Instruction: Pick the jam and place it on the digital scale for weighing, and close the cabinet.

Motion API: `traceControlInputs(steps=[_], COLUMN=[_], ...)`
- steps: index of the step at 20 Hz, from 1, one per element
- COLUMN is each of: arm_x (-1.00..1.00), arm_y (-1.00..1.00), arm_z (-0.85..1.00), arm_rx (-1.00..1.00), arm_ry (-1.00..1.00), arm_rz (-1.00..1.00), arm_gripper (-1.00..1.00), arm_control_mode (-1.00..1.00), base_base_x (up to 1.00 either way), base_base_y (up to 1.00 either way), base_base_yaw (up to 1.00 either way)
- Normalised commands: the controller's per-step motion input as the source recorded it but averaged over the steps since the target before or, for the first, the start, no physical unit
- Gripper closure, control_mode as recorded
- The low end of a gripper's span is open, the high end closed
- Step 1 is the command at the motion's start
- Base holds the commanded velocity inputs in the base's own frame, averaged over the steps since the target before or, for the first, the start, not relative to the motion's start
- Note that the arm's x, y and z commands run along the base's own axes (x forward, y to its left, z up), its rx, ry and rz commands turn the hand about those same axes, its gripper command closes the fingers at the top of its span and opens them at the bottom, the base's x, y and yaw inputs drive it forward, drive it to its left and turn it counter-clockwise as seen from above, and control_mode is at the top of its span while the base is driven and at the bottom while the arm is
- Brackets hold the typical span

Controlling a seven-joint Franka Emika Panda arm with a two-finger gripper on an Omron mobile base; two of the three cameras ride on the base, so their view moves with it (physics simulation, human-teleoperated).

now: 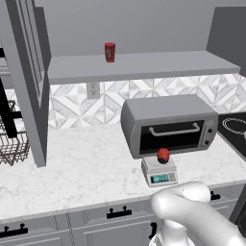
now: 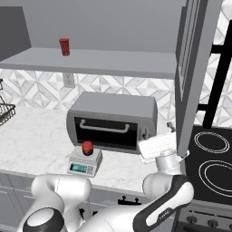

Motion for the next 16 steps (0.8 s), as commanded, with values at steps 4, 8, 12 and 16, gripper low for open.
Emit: traceControlInputs(steps=[4, 8, 12, 16], arm_x=[0.0, 0.0, -0.12, -0.22], arm_y=[-0.68, -0.81, -0.73, -0.68], arm_z=[0.01, 0.04, 0.07, 0.09], arm_rx=[0.11, 0.15, 0.15, 0.13], arm_ry=[0.0, -0.05, 0.0, 0.0], arm_rz=[-0.09, -0.05, 0.0, 0.0], arm_gripper=[-1.0, -1.0, -1.0, -1.0], arm_control_mode=[-1.0, -1.0, -1.0, -1.0], base_base_x=[0.0, 0.0, 0.0, 0.0], base_base_y=[0.0, 0.0, 0.0, 0.0], base_base_yaw=[0.0, 0.0, 0.0, 0.0])
